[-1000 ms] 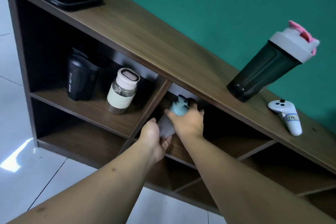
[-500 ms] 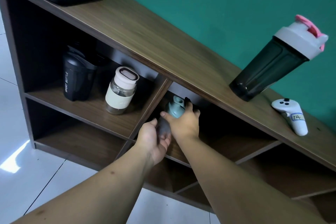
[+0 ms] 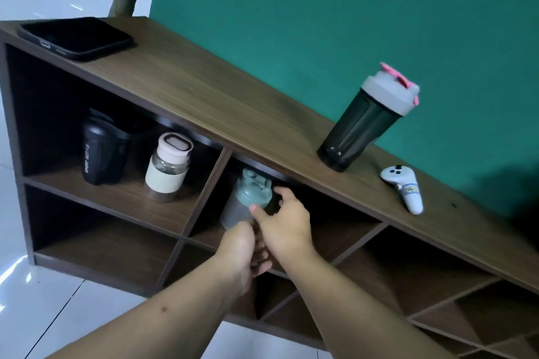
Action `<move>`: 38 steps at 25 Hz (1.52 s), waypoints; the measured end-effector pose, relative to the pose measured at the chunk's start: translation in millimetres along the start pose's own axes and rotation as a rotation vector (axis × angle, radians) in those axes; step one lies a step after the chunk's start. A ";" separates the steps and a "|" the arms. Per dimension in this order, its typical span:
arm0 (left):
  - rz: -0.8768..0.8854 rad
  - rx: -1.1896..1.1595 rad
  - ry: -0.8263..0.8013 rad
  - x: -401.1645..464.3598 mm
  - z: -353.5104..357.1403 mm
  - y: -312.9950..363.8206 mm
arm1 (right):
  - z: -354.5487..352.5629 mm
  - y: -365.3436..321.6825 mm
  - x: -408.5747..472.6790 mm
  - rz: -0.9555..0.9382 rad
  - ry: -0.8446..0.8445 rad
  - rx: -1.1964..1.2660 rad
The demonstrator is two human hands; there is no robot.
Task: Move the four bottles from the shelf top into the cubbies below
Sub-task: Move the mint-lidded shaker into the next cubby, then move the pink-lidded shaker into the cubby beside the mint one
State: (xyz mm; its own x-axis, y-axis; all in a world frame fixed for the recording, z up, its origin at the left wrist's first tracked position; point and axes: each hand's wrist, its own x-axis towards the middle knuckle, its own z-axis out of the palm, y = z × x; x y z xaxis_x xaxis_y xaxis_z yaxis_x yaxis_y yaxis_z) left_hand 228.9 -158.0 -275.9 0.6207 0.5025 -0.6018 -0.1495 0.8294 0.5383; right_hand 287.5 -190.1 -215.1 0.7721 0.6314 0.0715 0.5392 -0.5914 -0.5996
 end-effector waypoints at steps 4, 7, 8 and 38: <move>0.044 0.048 -0.380 -75.7 64.3 11.9 | -102.2 -30.6 -20.4 -0.227 0.244 0.056; 0.048 -0.069 -0.528 -99.9 94.6 26.6 | -166.6 -51.7 -1.8 -0.342 0.456 0.023; 0.035 -0.133 -0.538 -104.7 100.5 32.9 | -180.7 -55.0 12.4 -0.336 0.487 -0.016; -0.170 -0.105 -0.101 -117.9 7.0 -46.6 | -92.7 23.7 -111.1 -0.043 0.214 -0.078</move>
State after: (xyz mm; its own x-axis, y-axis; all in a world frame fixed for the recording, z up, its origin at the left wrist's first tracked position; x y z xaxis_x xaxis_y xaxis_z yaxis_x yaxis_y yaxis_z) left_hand 168.1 -257.7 -225.9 0.7167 0.3306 -0.6140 -0.1118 0.9236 0.3667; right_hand 245.6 -320.7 -163.4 0.7974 0.5407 0.2681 0.5908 -0.6088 -0.5295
